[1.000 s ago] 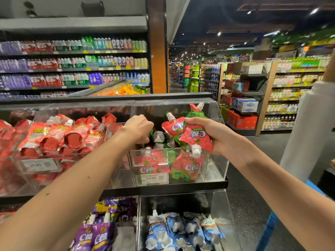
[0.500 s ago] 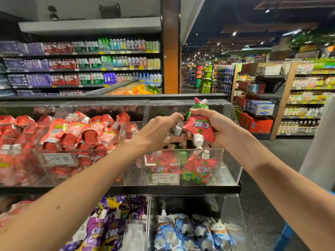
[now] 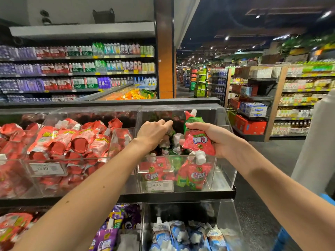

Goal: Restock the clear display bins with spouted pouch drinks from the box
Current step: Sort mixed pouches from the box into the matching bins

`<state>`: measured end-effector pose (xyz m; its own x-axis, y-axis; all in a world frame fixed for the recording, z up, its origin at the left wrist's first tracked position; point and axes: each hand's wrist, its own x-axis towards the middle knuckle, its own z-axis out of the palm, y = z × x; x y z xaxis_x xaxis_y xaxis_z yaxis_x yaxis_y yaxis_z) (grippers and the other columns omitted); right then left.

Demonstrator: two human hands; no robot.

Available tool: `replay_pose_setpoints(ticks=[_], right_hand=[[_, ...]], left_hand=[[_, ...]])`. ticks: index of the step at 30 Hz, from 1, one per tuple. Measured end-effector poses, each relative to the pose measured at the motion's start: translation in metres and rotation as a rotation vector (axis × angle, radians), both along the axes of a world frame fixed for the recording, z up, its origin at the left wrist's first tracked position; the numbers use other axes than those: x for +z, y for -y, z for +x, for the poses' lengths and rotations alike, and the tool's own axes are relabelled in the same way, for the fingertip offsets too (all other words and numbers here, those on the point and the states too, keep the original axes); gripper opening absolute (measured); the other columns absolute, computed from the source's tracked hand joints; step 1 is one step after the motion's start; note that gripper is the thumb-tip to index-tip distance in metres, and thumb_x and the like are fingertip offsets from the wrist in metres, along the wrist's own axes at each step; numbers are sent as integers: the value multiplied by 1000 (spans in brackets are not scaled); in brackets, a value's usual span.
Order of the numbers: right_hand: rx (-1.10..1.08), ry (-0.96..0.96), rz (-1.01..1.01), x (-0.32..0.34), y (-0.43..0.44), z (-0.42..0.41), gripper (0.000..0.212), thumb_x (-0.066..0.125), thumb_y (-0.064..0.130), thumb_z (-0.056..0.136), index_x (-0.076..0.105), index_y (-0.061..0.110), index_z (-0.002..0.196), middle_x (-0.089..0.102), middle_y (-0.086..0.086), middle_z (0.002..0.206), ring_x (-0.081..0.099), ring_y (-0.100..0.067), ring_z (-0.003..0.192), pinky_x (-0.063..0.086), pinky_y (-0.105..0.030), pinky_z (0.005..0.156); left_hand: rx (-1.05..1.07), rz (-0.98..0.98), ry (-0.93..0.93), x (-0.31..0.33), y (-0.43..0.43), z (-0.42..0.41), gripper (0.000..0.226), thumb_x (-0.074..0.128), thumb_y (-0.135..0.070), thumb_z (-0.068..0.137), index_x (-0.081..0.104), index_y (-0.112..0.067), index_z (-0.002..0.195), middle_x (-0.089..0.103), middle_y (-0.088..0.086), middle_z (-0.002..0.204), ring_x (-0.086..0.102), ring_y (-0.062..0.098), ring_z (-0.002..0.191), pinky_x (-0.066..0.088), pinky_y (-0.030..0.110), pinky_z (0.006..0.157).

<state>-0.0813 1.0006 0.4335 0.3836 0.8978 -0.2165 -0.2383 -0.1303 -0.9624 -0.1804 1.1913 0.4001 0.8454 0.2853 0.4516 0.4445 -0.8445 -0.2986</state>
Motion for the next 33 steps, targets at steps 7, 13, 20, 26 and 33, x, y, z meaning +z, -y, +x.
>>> replay_pose_setpoints(ticks=[7, 13, 20, 26, 33], right_hand=[[102, -58, 58, 2, 9, -1, 36, 70, 23, 70, 61, 5, 100, 71, -17, 95, 69, -23, 77, 60, -33, 73], [138, -6, -7, 0, 9, -3, 44, 77, 26, 71, 62, 6, 108, 68, -17, 107, 66, -25, 87, 53, -39, 88], [160, -58, 13, -1, 20, -7, 43, 72, 18, 74, 59, 6, 112, 66, -20, 114, 71, -24, 85, 57, -39, 83], [227, 67, 56, 0, 13, -11, 43, 74, 19, 76, 62, 5, 114, 71, -18, 107, 69, -28, 91, 51, -44, 95], [404, 85, 165, -3, 10, -12, 74, 83, 11, 70, 49, 5, 136, 55, -30, 136, 53, -45, 127, 43, -59, 105]], left_hand=[[36, -214, -29, 4, 4, 2, 39, 62, -22, 96, 50, -23, 134, 62, 5, 128, 59, 30, 115, 43, 39, 83], [53, -467, -237, 10, 4, -6, 84, 57, -33, 99, 0, -26, 160, 33, 4, 159, 34, 29, 143, 34, 51, 111], [-134, -663, 297, 21, 20, -29, 65, 65, -15, 92, 37, -18, 151, 57, 6, 140, 58, 21, 121, 49, 31, 99], [-289, -1398, 403, 33, 74, -49, 44, 49, -51, 98, 71, -15, 113, 74, 2, 105, 68, 13, 93, 58, 28, 80], [-354, -1700, 698, 34, 79, -57, 28, 53, -25, 102, 57, -9, 124, 71, 3, 100, 70, 5, 71, 55, 24, 58]])
